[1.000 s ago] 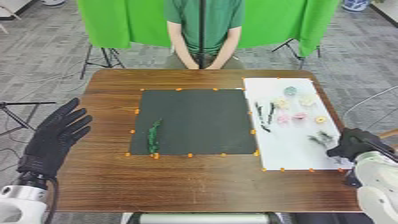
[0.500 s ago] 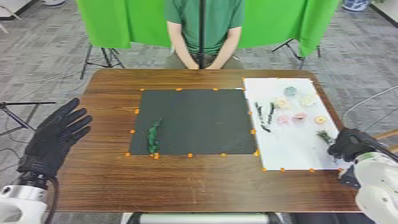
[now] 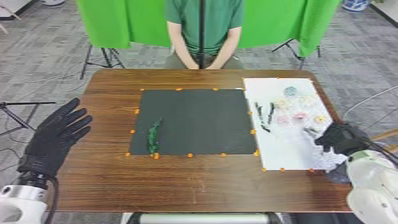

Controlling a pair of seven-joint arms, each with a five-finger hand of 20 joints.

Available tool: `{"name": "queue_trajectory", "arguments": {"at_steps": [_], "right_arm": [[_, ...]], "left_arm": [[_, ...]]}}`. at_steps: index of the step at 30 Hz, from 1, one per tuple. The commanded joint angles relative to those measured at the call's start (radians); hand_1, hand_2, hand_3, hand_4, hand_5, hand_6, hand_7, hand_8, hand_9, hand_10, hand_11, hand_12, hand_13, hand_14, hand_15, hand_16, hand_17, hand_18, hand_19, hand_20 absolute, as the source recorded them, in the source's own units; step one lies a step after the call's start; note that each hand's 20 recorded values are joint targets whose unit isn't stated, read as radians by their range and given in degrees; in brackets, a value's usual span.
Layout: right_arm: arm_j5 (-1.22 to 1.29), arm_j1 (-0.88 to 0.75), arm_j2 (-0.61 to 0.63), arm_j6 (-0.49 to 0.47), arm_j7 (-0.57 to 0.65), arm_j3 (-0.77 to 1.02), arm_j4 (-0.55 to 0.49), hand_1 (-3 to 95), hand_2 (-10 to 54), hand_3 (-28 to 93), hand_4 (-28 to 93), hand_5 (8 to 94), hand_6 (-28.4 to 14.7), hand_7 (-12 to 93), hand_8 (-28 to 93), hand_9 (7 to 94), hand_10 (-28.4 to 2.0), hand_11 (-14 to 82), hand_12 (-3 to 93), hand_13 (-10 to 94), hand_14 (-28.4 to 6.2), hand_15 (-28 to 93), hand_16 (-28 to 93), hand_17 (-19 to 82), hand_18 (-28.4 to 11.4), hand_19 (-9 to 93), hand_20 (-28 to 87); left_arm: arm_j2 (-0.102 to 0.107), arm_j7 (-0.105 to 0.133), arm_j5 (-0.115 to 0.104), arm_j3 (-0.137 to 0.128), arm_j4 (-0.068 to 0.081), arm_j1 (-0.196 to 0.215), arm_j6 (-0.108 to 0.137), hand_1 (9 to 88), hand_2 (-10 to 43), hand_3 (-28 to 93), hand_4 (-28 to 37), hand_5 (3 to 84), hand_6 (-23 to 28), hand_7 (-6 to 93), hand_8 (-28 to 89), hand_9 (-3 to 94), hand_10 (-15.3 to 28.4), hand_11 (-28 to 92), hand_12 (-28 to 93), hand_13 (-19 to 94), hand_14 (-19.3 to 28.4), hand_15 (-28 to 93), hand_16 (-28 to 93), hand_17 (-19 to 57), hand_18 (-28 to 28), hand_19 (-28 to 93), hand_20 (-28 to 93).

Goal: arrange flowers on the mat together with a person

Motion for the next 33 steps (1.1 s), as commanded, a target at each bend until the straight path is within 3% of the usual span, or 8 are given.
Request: {"name": "queue_trajectory", "arguments": {"at_steps": [1,6,13,22,26,33], "right_arm": [[0.004,0.156,0.007,0.053,-0.058,-0.068,-0.056,37.6,-7.8,83,-10,85.8,2.6,47,18,93.1,-6.5,65.7,35.8,88,-6.7,83,32,57,-21.7,93,70],[0.014,0.4,-0.043,-0.007,-0.138,-0.301,-0.002,37.5,-7.6,83,-9,86.0,2.6,47,18,93.4,-6.4,65.8,35.7,88,-6.7,83,32,57,-21.7,93,71],[-0.022,0.622,-0.191,-0.119,-0.223,-0.595,0.104,37.5,-6.8,83,-10,86.1,2.5,47,18,93.3,-6.3,65.7,36.0,88,-6.5,83,32,58,-21.6,93,71],[-0.127,0.727,-0.281,-0.228,-0.225,-0.837,0.263,37.7,-6.6,82,-10,85.6,2.5,47,18,93.2,-6.2,65.5,36.3,88,-6.3,83,33,58,-21.6,93,71],[-0.257,0.732,-0.271,-0.137,-0.204,-0.925,0.311,37.8,-6.6,82,-10,85.5,2.5,47,18,93.0,-6.1,65.5,36.4,88,-6.2,83,32,58,-21.6,93,71],[-0.3,0.746,-0.304,-0.156,-0.104,-0.988,0.359,37.6,-6.3,82,-10,85.4,2.6,47,18,93.0,-5.7,65.4,36.4,89,-5.7,83,32,59,-21.1,93,72]], "left_arm": [[-0.007,-0.009,-0.001,-0.008,-0.006,0.031,0.008,30.5,-6.1,67,-26.1,30.9,3.3,14.6,-8,26.4,10.8,17,19,22,13.4,25,4,-8.8,21.2,42,10],[-0.019,-0.024,-0.004,-0.021,-0.013,0.053,0.015,30.6,-6.0,67,-26.1,30.9,3.3,14.6,-8,26.4,10.8,17,19,22,13.4,25,4,-8.8,21.1,42,10],[-0.011,-0.041,-0.003,0.007,-0.004,0.027,0.009,30.5,-6.1,67,-26.1,30.8,3.2,14.5,-8,26.4,10.9,17,19,22,13.4,25,4,-8.8,21.1,42,10],[-0.009,-0.039,-0.002,0.022,0.003,0.019,0.006,30.5,-6.1,67,-26.2,30.8,3.3,14.6,-8,26.5,10.8,17,19,22,13.4,25,4,-8.8,21.1,42,10],[-0.009,-0.042,-0.003,0.022,0.003,0.022,0.008,30.5,-6.0,67,-26.2,30.8,3.2,14.6,-8,26.5,10.9,17,19,22,13.3,25,4,-8.8,21.1,42,10],[-0.009,-0.043,-0.001,0.019,0.001,0.03,0.003,30.5,-6.0,67,-26.1,30.9,3.2,14.5,-8,26.4,10.9,17,19,22,13.4,25,4,-8.8,21.2,42,10]]}}
